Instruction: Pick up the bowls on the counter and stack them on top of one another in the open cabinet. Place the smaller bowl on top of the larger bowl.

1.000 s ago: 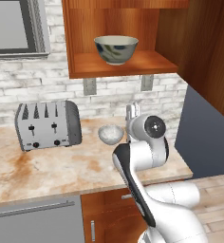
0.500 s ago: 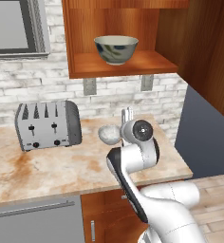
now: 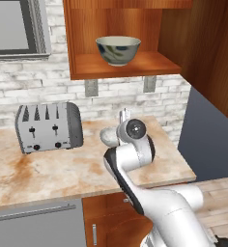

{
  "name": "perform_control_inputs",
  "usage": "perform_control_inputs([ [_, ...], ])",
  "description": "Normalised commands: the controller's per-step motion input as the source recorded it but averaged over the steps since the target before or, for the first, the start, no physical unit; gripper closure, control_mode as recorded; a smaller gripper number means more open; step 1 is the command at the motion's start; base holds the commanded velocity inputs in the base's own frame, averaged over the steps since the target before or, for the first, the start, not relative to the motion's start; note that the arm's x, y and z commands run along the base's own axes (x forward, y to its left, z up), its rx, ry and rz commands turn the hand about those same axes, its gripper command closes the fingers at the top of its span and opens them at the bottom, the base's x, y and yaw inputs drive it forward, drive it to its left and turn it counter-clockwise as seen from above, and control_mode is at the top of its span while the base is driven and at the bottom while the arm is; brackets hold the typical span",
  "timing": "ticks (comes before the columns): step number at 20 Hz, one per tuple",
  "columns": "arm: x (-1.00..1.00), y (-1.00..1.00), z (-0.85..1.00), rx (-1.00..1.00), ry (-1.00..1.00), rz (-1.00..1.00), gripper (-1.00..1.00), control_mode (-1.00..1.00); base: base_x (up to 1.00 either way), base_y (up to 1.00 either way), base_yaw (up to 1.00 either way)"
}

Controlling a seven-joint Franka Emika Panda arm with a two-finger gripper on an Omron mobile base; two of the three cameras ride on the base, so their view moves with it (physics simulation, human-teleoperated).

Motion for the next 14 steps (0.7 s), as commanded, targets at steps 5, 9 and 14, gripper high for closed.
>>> perform_control_inputs([
  [5, 0.24, 0.01, -0.17, 0.00, 0.00, 0.00, -1.00, -1.00, 0.00, 0.00, 0.00],
  [9, 0.25, 0.00, -0.14, 0.00, 0.00, 0.00, -1.00, -1.00, 0.00, 0.00, 0.00],
  [14, 0.19, 0.00, -0.18, 0.00, 0.00, 0.00, -1.00, -1.00, 0.00, 0.00, 0.00],
])
